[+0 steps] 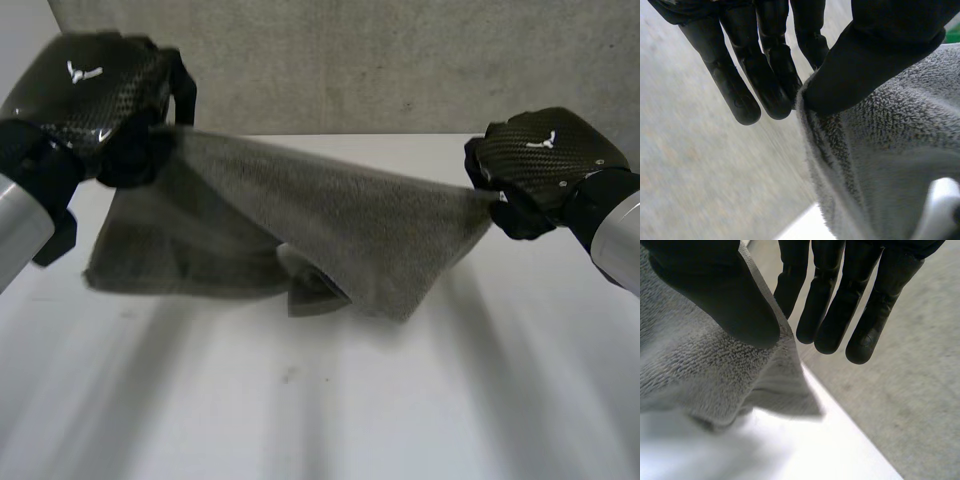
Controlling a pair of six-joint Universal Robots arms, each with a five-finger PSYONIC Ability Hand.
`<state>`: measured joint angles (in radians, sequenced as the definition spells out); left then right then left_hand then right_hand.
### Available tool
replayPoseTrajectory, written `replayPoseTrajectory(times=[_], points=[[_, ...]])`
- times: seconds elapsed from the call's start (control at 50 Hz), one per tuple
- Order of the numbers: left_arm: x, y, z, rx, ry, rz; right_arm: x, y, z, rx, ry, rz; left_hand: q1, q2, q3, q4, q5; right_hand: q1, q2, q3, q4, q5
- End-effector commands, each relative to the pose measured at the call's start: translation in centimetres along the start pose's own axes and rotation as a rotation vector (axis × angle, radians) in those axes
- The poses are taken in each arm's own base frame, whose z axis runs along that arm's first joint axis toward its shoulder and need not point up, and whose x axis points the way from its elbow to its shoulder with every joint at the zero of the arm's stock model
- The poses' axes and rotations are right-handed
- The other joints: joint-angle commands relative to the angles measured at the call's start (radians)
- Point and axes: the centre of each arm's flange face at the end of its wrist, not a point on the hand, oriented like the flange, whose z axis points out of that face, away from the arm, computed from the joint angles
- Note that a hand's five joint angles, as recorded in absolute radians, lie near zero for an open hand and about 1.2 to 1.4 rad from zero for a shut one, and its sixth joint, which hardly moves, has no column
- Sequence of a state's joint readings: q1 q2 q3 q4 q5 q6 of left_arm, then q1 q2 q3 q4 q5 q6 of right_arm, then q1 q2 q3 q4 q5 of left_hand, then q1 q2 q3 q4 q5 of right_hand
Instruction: Fold the laundry
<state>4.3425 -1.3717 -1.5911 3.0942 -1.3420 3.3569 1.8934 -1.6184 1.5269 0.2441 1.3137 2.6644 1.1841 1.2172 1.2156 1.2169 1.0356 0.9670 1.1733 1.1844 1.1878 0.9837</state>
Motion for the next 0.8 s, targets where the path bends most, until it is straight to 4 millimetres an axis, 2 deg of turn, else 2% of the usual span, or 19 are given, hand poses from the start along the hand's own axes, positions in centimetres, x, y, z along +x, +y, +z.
replayPoseTrajectory(times=[0.02, 0.1, 0.14, 0.2, 0.24, 0.36, 0.4, 0.42, 0.46, 0.48, 0.52, 0.54, 0.56, 0.58, 0.62, 0.7, 0.74, 0.78, 0.8], points=[[1.1, 4.3, -1.2, -0.369, 0.095, 0.0, -1.2, 2.5, 1.4, -0.2, -0.154, -0.158, 0.212, 0.179, 0.181, 0.179, 0.186, 0.429, 0.223, 0.212, 0.208, 0.238], [1.7, 7.6, -0.7, -0.492, 0.142, 0.048, -2.0, 4.2, 2.6, -0.245, -0.197, -0.127, 0.212, 0.179, 0.181, 0.179, 0.186, 0.429, 0.223, 0.212, 0.208, 0.238], [2.0, 10.1, 0.0, -0.57, 0.176, 0.071, -3.1, 6.5, 4.7, -0.286, -0.236, -0.093, 0.212, 0.179, 0.181, 0.179, 0.186, 0.429, 0.223, 0.212, 0.208, 0.238], [1.9, 11.4, 0.5, -0.608, 0.179, 0.074, -3.7, 7.4, 5.8, -0.287, -0.247, -0.086, 0.212, 0.179, 0.181, 0.179, 0.186, 0.429, 0.223, 0.212, 0.208, 0.238], [1.1, 13.7, 2.4, -0.648, 0.142, 0.082, -5.1, 8.5, 7.5, -0.267, -0.262, -0.097, 0.212, 0.179, 0.181, 0.179, 0.186, 0.429, 0.223, 0.212, 0.208, 0.238], [-0.4, 14.6, 6.3, -0.576, 0.067, 0.122, -4.8, 7.8, 11.1, -0.151, -0.192, -0.124, 0.212, 0.179, 0.181, 0.179, 0.186, 0.429, 0.223, 0.212, 0.208, 0.238], [-1.9, 12.6, 10.0, -0.422, 0.002, 0.159, -2.3, 4.6, 13.8, 0.01, -0.024, -0.125, 0.212, 0.179, 0.181, 0.179, 0.186, 0.429, 0.223, 0.212, 0.208, 0.238], [-1.9, 12.6, 10.0, -0.421, 0.002, 0.159, -2.3, 4.5, 13.8, 0.01, -0.023, -0.125, 0.212, 0.179, 0.181, 0.179, 0.186, 0.429, 0.223, 0.212, 0.208, 0.238], [-3.9, 7.9, 13.3, -0.199, -0.085, 0.196, 1.4, -0.6, 15.1, 0.231, 0.198, -0.101, 0.212, 0.179, 0.181, 0.179, 0.186, 0.429, 0.223, 0.212, 0.208, 0.238], [-3.9, 7.9, 13.4, -0.198, -0.085, 0.196, 1.4, -0.7, 15.1, 0.233, 0.199, -0.101, 0.212, 0.179, 0.181, 0.179, 0.186, 0.429, 0.223, 0.212, 0.208, 0.238], [-5.7, 1.9, 15.2, 0.057, -0.205, 0.23, 4.9, -6.3, 14.4, 0.487, 0.389, -0.078, 0.212, 0.179, 0.181, 0.179, 0.186, 0.429, 0.223, 0.212, 0.208, 0.238], [-5.7, 1.9, 15.2, 0.059, -0.205, 0.23, 4.9, -6.3, 14.4, 0.488, 0.39, -0.078, 0.212, 0.179, 0.181, 0.179, 0.186, 0.429, 0.223, 0.212, 0.208, 0.238], [-6.1, -0.9, 15.3, 0.181, -0.256, 0.23, 6.1, -8.6, 13.4, 0.599, 0.458, -0.077, 0.212, 0.179, 0.181, 0.179, 0.186, 0.429, 0.223, 0.212, 0.208, 0.238], [-6.1, -0.9, 15.3, 0.182, -0.256, 0.23, 6.1, -8.6, 13.4, 0.6, 0.459, -0.077, 0.212, 0.179, 0.181, 0.179, 0.186, 0.429, 0.223, 0.212, 0.208, 0.238], [-7.1, -5.5, 14.2, 0.368, -0.333, 0.213, 6.7, -11.1, 11.4, 0.723, 0.511, -0.084, 0.212, 0.179, 0.181, 0.179, 0.186, 0.429, 0.223, 0.212, 0.208, 0.238], [-6.8, -5.9, 13.0, 0.394, -0.324, 0.176, 6.1, -10.5, 10.5, 0.704, 0.479, -0.09, 0.212, 0.179, 0.181, 0.179, 0.186, 0.429, 0.223, 0.212, 0.208, 0.238], [-6.5, -4.4, 12.6, 0.346, -0.307, 0.159, 5.4, -9.5, 10.5, 0.679, 0.445, -0.093, 0.212, 0.179, 0.181, 0.179, 0.186, 0.429, 0.223, 0.212, 0.208, 0.238], [-5.4, -1.2, 11.6, 0.237, -0.272, 0.139, 4.0, -6.5, 10.9, 0.595, 0.369, -0.099, 0.212, 0.179, 0.181, 0.179, 0.186, 0.429, 0.223, 0.212, 0.208, 0.238], [-5.4, -1.2, 11.6, 0.236, -0.272, 0.139, 4.0, -6.5, 10.9, 0.595, 0.369, -0.099, 0.212, 0.179, 0.181, 0.179, 0.186, 0.429, 0.223, 0.212, 0.208, 0.238]])
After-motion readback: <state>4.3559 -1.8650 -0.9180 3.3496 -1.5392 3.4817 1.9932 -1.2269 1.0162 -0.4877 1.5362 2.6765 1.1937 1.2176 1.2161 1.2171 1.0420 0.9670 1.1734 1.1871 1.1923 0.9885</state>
